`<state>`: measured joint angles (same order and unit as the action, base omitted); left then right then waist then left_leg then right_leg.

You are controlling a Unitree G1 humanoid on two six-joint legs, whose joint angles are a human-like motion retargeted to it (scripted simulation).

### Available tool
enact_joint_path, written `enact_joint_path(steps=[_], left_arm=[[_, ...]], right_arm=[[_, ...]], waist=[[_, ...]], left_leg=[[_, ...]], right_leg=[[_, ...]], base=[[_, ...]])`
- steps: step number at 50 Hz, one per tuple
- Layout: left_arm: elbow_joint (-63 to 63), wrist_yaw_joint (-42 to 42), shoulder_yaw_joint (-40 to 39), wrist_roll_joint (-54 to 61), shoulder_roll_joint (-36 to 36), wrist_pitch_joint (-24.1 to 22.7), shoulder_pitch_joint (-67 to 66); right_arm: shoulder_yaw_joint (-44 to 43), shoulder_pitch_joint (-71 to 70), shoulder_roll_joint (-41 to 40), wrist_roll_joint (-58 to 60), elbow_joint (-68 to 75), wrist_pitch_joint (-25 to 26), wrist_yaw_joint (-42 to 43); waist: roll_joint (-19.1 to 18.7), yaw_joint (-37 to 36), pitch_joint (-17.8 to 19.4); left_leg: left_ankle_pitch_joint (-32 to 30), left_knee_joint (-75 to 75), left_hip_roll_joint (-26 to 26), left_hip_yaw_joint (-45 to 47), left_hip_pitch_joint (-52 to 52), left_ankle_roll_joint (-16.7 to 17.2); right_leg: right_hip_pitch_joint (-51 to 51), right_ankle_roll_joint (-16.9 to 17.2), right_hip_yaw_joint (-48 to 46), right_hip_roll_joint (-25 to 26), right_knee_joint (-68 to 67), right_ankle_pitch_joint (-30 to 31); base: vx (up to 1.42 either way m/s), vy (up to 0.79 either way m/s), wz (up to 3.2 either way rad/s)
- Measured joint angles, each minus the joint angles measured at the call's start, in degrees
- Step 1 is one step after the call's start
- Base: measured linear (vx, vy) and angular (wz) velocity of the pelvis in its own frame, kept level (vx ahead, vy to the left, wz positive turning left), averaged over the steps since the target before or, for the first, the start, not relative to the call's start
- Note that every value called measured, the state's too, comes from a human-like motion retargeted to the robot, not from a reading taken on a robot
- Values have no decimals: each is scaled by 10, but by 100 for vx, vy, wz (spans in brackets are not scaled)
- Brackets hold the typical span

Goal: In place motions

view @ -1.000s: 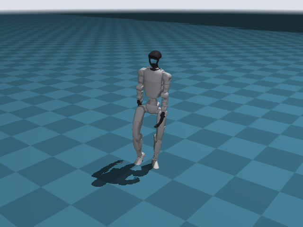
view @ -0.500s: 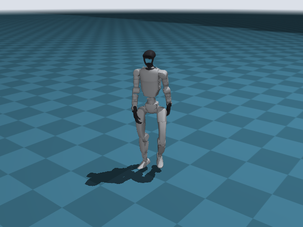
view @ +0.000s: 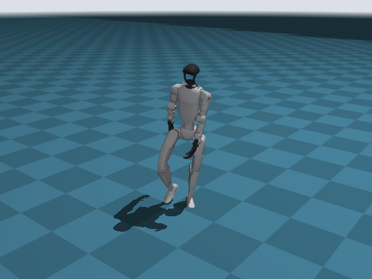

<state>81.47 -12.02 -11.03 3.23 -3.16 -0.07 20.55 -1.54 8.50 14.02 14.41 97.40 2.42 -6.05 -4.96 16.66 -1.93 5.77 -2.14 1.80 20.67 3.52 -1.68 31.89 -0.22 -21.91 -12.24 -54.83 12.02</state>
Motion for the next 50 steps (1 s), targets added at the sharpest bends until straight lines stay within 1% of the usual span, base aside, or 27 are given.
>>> enact_joint_path(steps=[4, 7, 10, 12, 13, 14, 15, 16, 17, 18, 20, 21, 22, 23, 24, 25, 28, 30, 32, 33, 35, 38, 41, 45, 48, 50], left_arm=[[2, 12, -1, -1, 3, -9, 4], [10, 5, -1, -4, 2, -8, -12], [32, 5, -7, -24, 2, -4, -45], [54, 14, -8, -37, 3, 0, -73], [66, 18, -9, -45, 3, 3, -88], [78, 22, -10, -53, 1, 6, -106], [89, 25, -10, -63, 0, 10, -126], [95, 28, -13, -74, -3, 14, -153], [100, 32, -19, -85, -5, 19, -180], [99, 37, -31, -96, -8, 24, -206], [101, 54, -56, -97, -9, 20, -252], [101, 62, -75, -83, -9, 12, -268], [101, 65, -89, -68, -11, 4, -285], [100, 60, -93, -50, -17, -3, -303], [100, 51, -98, -44, -20, -2, -320], [101, 41, -104, -44, -23, 2, -337], [148, 41, -122, -89, -26, 32, -346], [159, 47, -131, -101, -25, 43, -358], [159, 33, -132, -106, -24, 38, -377], [159, 27, -134, -114, -22, 36, -385], [157, 22, -146, -129, -15, 35, -395], [159, 21, -152, -124, -11, 39, -396], [157, 18, -147, -114, -13, 43, -382], [133, 23, -130, -101, -21, 43, -347], [109, 35, -107, -93, -28, 39, -304], [91, 40, -92, -92, -34, 35, -273]], right_arm=[[-26, 12, 2, -33, 0, -8, -8], [-33, 15, -3, -47, -9, -18, -10], [-29, 12, -9, -51, -18, -19, -13], [-22, 5, -15, -53, -22, -19, -14], [-18, 0, -19, -54, -24, -19, -14], [-10, -6, -24, -57, -24, -19, -12], [-2, -12, -29, -60, -24, -19, -9], [13, -21, -36, -66, -18, -19, -4], [28, -34, -44, -71, -12, -18, 0], [45, -55, -54, -76, -5, -15, 3], [71, -99, -73, -78, -6, -12, 9], [87, -127, -85, -79, -18, -15, 13], [103, -151, -97, -80, -33, -18, 14], [119, -170, -110, -85, -53, -23, 12], [133, -186, -121, -89, -76, -26, 1], [146, -200, -129, -93, -100, -29, -13], [137, -236, -140, -88, -174, -28, -69], [133, -255, -148, -91, -220, -35, -78], [142, -269, -150, -99, -258, -48, -79], [147, -275, -149, -102, -272, -54, -80], [158, -287, -146, -95, -290, -63, -86], [173, -288, -143, -65, -295, -68, -98], [182, -268, -138, -43, -278, -69, -95], [166, -207, -134, -22, -226, -62, -80], [129, -155, -120, -25, -160, -46, -83], [103, -121, -104, -24, -110, -31, -82]], waist=[[-12, 10, 0], [-9, -1, -3], [-3, -18, -10], [-2, -23, -19], [-1, -24, -24], [0, -24, -27], [1, -25, -30], [9, -24, -34], [17, -30, -38], [23, -48, -42], [41, -73, -34], [46, -66, -20], [51, -65, -8], [54, -75, 3], [58, -88, 10], [63, -104, 17], [65, -160, 36], [79, -204, 52], [94, -234, 59], [98, -244, 60], [98, -248, 57], [85, -226, 41], [79, -193, 9], [82, -144, -43], [81, -116, -73], [71, -107, -86]], left_leg=[[4, 9, 14, -3, 9, 0], [7, 7, 13, 12, -1, 4], [13, 3, 8, 32, -18, 13], [21, 6, 1, 33, -24, 17], [26, 11, -2, 33, -26, 20], [32, 18, -3, 31, -30, 23], [40, 27, -3, 29, -34, 26], [47, 41, -8, 29, -41, 27], [50, 59, -11, 35, -43, 26], [46, 85, -10, 55, -36, 19], [-18, 188, 7, 79, 8, 8], [-64, 274, 30, 64, 45, 5], [-101, 359, 50, 47, 87, -5], [-118, 443, 64, 24, 135, -29], [-108, 526, 75, 8, 179, -38], [-85, 607, 83, -3, 221, -40], [-31, 789, 129, -12, 344, -65], [-9, 861, 139, -14, 406, -60], [-5, 884, 133, -15, 443, -40], [-5, 885, 132, -15, 453, -30], [-8, 872, 131, -15, 456, -26], [-12, 812, 127, -17, 411, -31], [-19, 720, 109, -7, 339, -27], [-26, 559, 75, 27, 223, -12], [-46, 393, 33, 35, 129, 5], [-38, 261, 11, 26, 63, 39]], right_leg=[[17, 5, 12, 17, -9, -22], [-14, 1, 20, 29, 39, -23], [-82, 0, 29, 52, 144, -22], [-140, 14, 31, 65, 245, -31], [-172, 29, 30, 72, 299, -64], [-203, 31, 17, 80, 345, -106], [-235, 25, -3, 87, 387, -152], [-253, 6, -9, 94, 427, -145], [-267, -5, -7, 98, 459, -137], [-272, -3, 11, 96, 473, -128], [-274, 2, 34, 79, 482, -120], [-274, 4, 31, 68, 479, -121], [-273, 6, 31, 60, 474, -121], [-271, 8, 38, 59, 468, -121], [-270, 5, 48, 59, 465, -119], [-270, -1, 58, 60, 463, -117], [-280, -27, 68, 79, 475, -109], [-279, -36, 92, 78, 471, -106], [-277, -40, 114, 69, 468, -103], [-275, -41, 122, 67, 468, -101], [-271, -41, 128, 66, 466, -102], [-274, -38, 115, 74, 467, -108], [-275, -28, 94, 76, 476, -114], [-270, -13, 64, 68, 491, -122], [-269, -5, 39, 68, 500, -127], [-269, -3, 26, 83, 503, -131]], base=[[-4, -1, -2], [-3, 6, -41], [3, 11, -42], [-2, 13, -3], [-5, 13, 15], [0, 12, 23], [12, 11, 27], [11, 11, 11], [-5, 12, -43], [-21, 14, -83], [-32, 15, -65], [-38, 12, 1], [-42, 5, 5], [-33, -1, -40], [-20, -3, -79], [-11, 3, -73], [-13, 7, -60], [-11, 3, -100], [-5, -3, -89], [-3, -4, -61], [-1, -1, -20], [10, 1, 29], [17, -5, 62], [22, -15, 74], [23, -23, 68], [23, -24, 46]])
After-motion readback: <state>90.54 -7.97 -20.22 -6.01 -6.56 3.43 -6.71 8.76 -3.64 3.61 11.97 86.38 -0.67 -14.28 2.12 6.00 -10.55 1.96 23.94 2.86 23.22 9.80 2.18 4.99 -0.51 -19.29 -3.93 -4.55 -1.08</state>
